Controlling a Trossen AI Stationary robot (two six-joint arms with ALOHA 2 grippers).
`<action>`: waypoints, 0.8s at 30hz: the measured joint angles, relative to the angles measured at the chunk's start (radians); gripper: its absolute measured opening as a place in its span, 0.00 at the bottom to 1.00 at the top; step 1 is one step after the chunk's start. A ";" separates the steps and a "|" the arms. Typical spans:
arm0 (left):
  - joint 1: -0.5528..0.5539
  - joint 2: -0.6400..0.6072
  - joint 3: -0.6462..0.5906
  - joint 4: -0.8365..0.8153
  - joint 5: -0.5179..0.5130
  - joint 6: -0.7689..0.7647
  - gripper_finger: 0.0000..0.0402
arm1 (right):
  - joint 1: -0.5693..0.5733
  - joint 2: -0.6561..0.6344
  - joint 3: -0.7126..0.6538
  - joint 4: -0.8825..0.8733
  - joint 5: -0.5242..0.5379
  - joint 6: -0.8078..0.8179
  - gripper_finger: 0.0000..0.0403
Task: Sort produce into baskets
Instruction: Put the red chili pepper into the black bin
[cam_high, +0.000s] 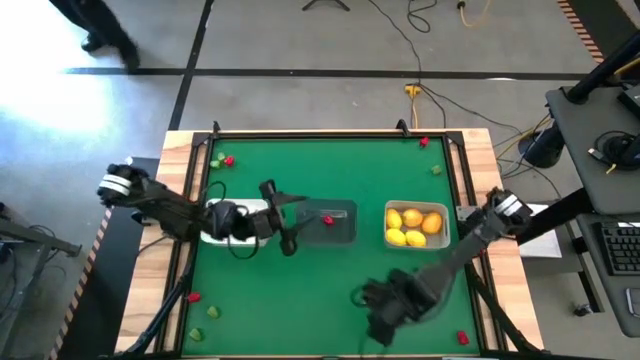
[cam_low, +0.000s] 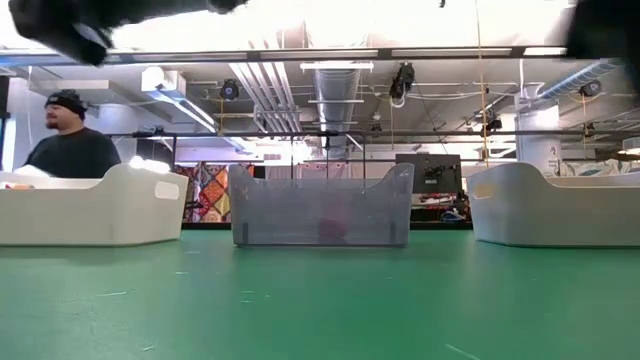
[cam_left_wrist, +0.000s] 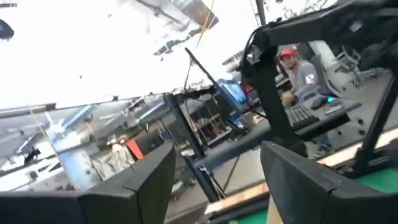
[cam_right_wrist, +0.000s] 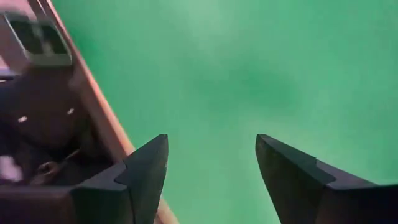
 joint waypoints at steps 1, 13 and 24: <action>0.024 0.021 0.009 0.015 0.025 -0.001 0.55 | 0.029 0.000 0.000 -0.017 -0.025 0.075 0.59; 0.127 0.234 0.257 0.005 0.042 -0.026 0.55 | 0.228 0.021 -0.015 -0.181 -0.458 0.658 0.67; 0.128 0.258 0.289 -0.001 0.026 -0.005 0.55 | 0.245 0.039 -0.187 -0.057 -0.665 0.643 0.63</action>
